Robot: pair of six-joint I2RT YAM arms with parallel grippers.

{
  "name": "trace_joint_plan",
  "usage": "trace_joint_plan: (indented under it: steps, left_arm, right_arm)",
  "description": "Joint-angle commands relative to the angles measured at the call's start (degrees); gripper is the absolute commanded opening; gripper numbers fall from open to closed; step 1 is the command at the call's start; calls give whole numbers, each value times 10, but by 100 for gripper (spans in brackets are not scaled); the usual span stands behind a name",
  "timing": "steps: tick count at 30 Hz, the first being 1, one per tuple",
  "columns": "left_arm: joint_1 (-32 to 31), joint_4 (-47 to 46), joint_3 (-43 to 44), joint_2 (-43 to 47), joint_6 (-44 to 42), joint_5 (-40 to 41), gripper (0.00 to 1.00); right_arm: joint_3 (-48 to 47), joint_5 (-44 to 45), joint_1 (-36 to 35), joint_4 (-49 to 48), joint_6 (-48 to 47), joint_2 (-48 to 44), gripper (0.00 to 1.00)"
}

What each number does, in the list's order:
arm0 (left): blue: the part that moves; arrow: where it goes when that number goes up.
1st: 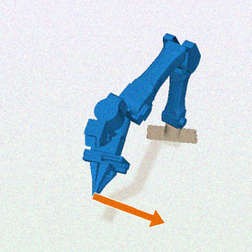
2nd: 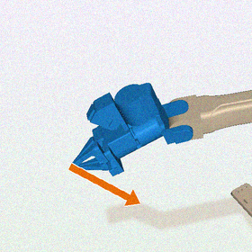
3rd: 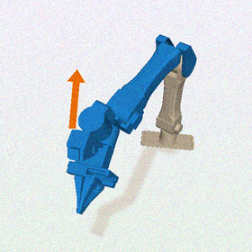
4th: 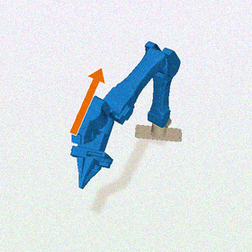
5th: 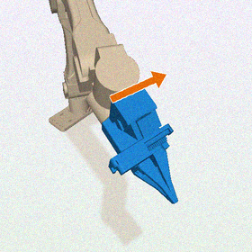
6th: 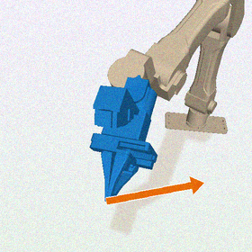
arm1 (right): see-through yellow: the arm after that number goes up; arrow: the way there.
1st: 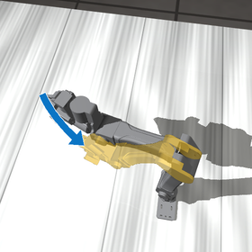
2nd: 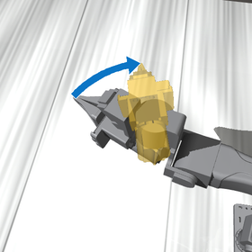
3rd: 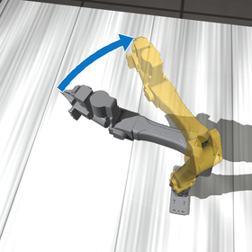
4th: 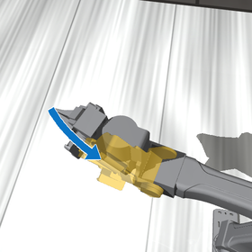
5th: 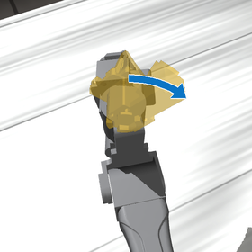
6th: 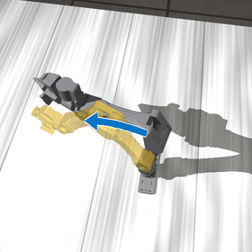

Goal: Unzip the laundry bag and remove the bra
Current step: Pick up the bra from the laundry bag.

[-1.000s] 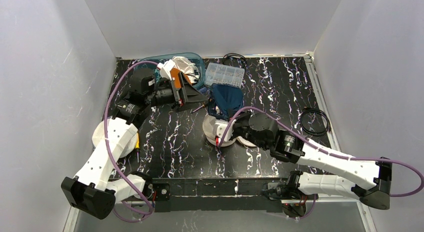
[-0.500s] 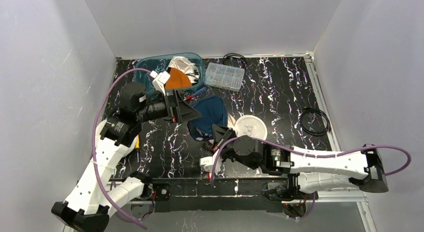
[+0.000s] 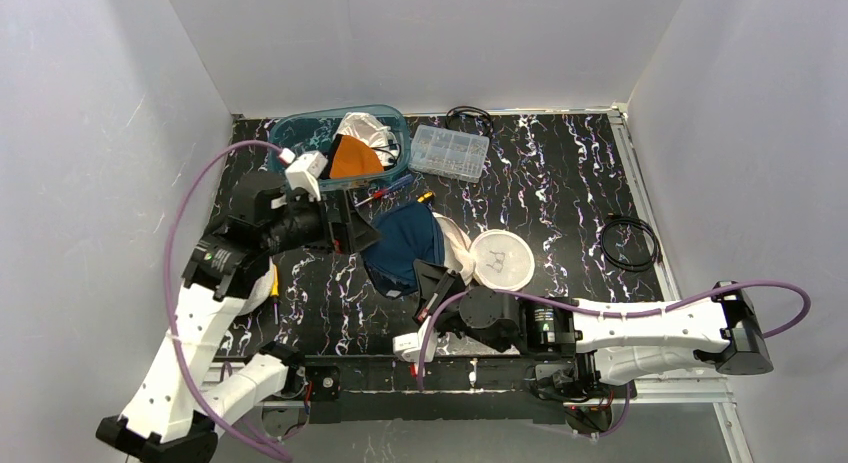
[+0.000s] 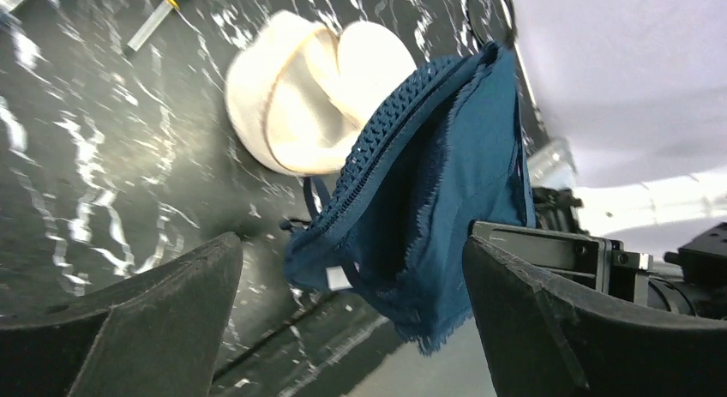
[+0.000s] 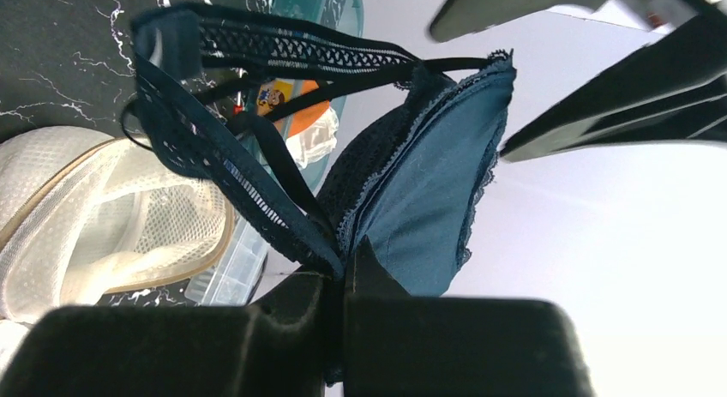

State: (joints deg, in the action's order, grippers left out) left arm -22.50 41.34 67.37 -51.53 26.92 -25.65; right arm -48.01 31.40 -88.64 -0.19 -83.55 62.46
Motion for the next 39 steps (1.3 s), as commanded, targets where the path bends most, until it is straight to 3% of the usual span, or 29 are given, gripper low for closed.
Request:
trace_joint_plan:
  steps: [1, 5, 10, 19, 22, 30, 37, 39]
  left_arm:
    - [-1, 57, 65, 21, -79, 101, 98]
    - [-4, 20, 72, -24, -86, -35, 98]
    - [-4, -22, 55, -44, -64, -134, 98]
    - [-3, 10, 21, -42, -58, -94, 99]
    - [-2, -3, -4, -42, -42, -137, 97]
    - [-2, -129, -64, -29, 47, -260, 75]
    - [-2, -170, -76, -30, 76, -276, 32]
    - [-3, -182, -78, -28, 87, -273, 23]
  right_arm:
    - [-19, 9, -6, -35, -14, -11, 1]
    - [-20, 6, -17, -32, -21, -11, 1]
    - [-22, 11, -36, -29, -27, -17, 1]
    - [-8, 18, -56, -54, -45, -26, 1]
    - [-2, 18, -56, -64, -50, -27, 1]
    - [2, 17, -56, -74, -56, -23, 1]
    - [-1, 15, -55, -58, -51, -22, 2]
    - [-2, 7, -56, -48, -38, -21, 16]
